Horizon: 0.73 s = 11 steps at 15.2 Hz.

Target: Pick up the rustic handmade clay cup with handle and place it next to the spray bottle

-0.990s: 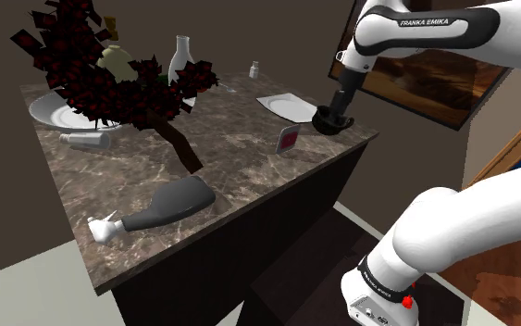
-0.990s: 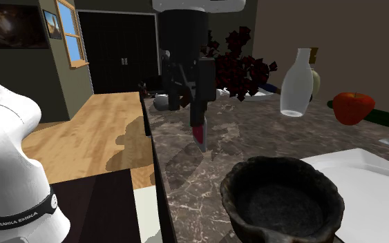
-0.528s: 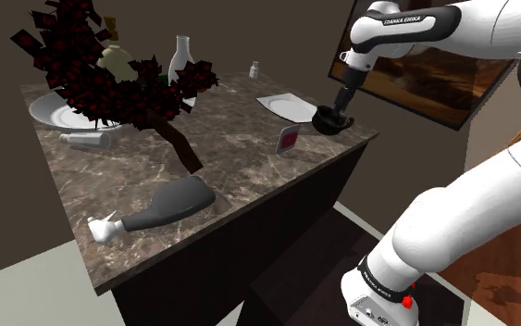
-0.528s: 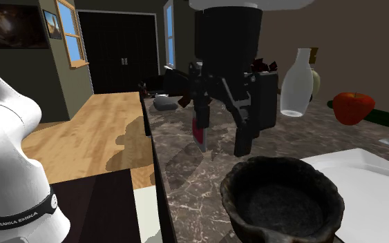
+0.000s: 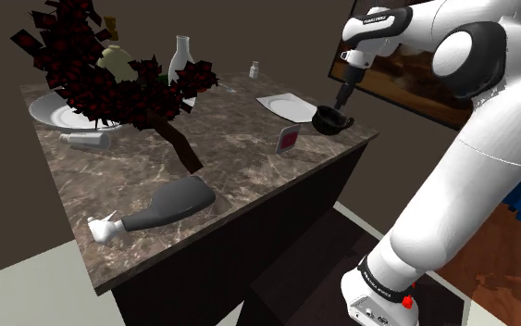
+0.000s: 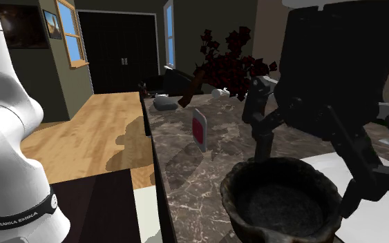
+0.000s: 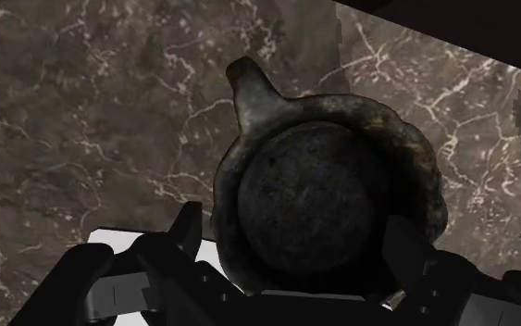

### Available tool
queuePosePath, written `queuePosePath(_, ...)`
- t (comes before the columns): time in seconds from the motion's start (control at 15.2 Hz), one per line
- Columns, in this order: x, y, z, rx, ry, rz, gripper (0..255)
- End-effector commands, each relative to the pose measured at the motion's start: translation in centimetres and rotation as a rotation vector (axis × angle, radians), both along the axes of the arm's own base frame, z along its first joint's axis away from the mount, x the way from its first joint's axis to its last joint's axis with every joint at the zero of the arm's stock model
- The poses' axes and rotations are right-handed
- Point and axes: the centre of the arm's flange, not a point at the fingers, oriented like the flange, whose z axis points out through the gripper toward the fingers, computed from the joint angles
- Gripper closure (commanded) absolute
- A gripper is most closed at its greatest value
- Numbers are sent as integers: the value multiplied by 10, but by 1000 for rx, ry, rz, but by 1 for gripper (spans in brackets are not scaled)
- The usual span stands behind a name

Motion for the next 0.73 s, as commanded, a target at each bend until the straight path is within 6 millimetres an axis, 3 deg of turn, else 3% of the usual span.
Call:
queuePosePath(0.0, 10, -23, -5, 4, -3, 11, 0)
queuePosePath(0.07, 14, -33, -7, 6, -4, 14, 0)
queuePosePath(0.66, 15, -31, -47, 6, -4, 14, 0)
